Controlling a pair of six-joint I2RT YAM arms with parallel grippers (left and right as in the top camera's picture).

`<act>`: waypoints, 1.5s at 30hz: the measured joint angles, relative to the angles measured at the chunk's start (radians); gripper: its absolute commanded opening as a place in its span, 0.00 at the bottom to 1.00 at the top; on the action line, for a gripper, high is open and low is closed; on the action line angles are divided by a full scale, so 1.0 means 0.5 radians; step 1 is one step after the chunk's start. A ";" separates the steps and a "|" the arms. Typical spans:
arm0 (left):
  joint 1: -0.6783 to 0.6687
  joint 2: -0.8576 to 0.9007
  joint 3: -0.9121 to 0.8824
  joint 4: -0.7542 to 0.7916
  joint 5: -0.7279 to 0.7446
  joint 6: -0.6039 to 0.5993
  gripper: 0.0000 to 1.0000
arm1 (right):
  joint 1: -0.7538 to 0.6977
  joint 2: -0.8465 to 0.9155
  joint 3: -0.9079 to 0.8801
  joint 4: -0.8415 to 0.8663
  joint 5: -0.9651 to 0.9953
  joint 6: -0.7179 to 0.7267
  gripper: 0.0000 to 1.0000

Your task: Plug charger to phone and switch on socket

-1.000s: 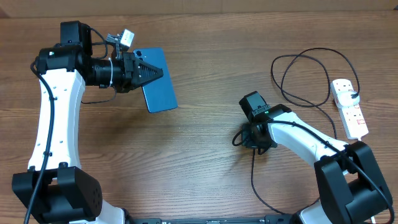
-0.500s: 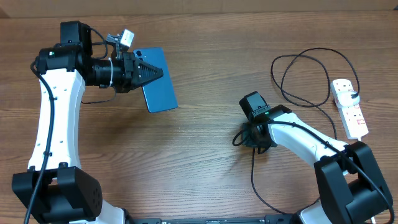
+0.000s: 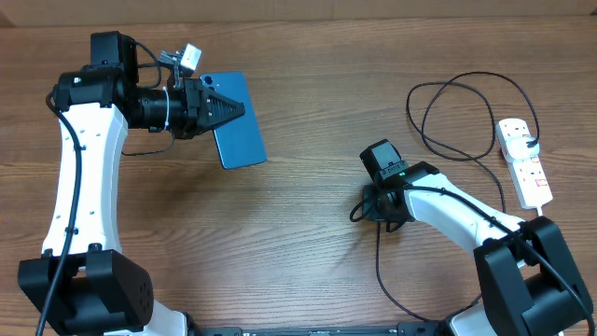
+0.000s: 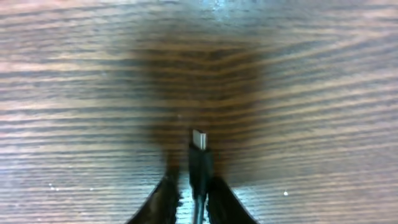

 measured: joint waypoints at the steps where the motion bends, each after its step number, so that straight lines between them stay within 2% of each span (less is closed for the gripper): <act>1: 0.000 0.000 0.000 0.001 0.000 0.000 0.04 | 0.000 0.000 -0.001 0.008 0.004 -0.003 0.09; 4: 0.000 0.000 0.000 0.001 0.000 0.000 0.04 | 0.000 0.000 -0.002 0.042 0.014 0.000 0.04; 10: 0.000 0.000 0.000 0.000 0.000 0.000 0.04 | 0.000 0.000 -0.002 0.043 0.021 -0.003 0.04; 15: 0.000 0.000 0.000 0.008 0.017 0.001 0.04 | -0.002 -0.017 0.014 -0.083 -0.077 -0.065 0.04; 20: 0.000 0.000 -0.002 0.190 0.202 -0.043 0.05 | -0.002 -0.292 0.069 -0.117 -0.527 -0.186 0.04; 27: -0.008 0.000 -0.002 0.487 0.529 -0.264 0.04 | -0.002 -0.877 0.230 0.122 -1.423 -0.249 0.04; 35: -0.172 0.000 -0.002 0.577 0.681 -0.383 0.04 | -0.001 -0.904 0.230 0.304 -2.102 -0.225 0.04; 45: -0.246 0.000 -0.002 0.754 0.720 -0.584 0.05 | 0.000 -0.904 0.230 0.670 -2.417 0.023 0.04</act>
